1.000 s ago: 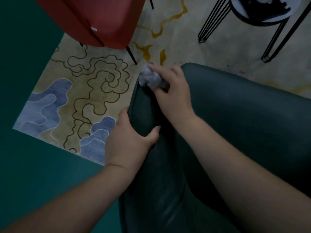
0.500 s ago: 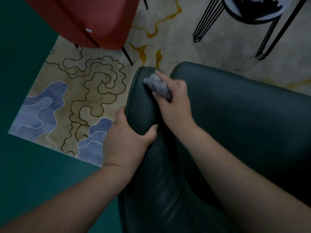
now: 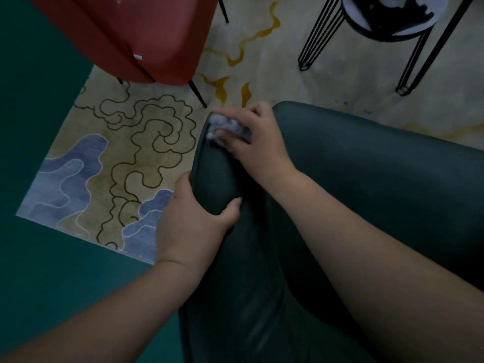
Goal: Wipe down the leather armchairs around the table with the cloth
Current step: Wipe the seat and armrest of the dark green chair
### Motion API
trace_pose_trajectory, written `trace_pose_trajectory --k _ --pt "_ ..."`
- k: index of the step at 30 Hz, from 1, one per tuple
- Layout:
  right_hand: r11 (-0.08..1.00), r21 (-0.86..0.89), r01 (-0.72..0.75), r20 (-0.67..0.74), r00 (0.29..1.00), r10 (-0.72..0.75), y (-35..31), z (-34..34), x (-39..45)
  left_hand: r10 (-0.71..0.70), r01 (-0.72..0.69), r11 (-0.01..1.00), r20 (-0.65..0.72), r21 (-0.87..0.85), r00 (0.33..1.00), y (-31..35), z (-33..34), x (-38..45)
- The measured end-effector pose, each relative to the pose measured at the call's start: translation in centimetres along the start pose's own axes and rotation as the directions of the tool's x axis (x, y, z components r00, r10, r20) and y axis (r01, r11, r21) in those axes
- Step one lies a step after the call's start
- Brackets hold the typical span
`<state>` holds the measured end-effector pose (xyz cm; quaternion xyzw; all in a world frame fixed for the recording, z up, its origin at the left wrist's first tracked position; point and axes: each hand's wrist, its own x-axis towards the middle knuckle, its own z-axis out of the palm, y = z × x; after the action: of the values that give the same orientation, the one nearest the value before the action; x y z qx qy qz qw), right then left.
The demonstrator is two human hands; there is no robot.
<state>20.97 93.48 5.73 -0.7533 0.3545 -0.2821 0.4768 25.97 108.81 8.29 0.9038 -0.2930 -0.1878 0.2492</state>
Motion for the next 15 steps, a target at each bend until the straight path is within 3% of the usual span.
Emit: trace_pose_trajectory --k 3,5,7,9,12,15 --pt "0.961 0.146 -0.234 -0.097 0.964 0.249 2.4 -0.9 -1.8 0.006 -0.006 1.0 -0.001 0.011 1.0 -0.1 0.2 0.0" --pt "0.946 0.144 -0.289 -0.109 0.946 0.306 2.9 -1.2 -2.5 0.01 -0.01 1.0 -0.003 0.002 1.0 -0.1 0.1 0.0" --pt "0.955 0.168 -0.244 -0.129 0.955 0.267 2.1 -1.2 -2.2 0.005 -0.005 1.0 -0.007 -0.003 1.0 0.0 0.2 0.0" --pt "0.978 0.18 -0.107 -0.126 0.983 0.131 0.4 -0.7 -1.2 -0.001 0.001 1.0 -0.012 -0.005 1.0 0.0 0.2 0.1" --pt "0.998 0.024 0.059 -0.044 0.997 -0.058 -0.6 0.8 0.2 0.005 -0.004 1.0 -0.019 0.006 1.0 -0.2 0.2 0.1" --pt "0.988 0.116 -0.099 -0.097 0.989 0.111 1.8 0.2 0.6 0.021 -0.021 1.0 -0.03 0.013 0.999 -0.3 0.3 0.2"
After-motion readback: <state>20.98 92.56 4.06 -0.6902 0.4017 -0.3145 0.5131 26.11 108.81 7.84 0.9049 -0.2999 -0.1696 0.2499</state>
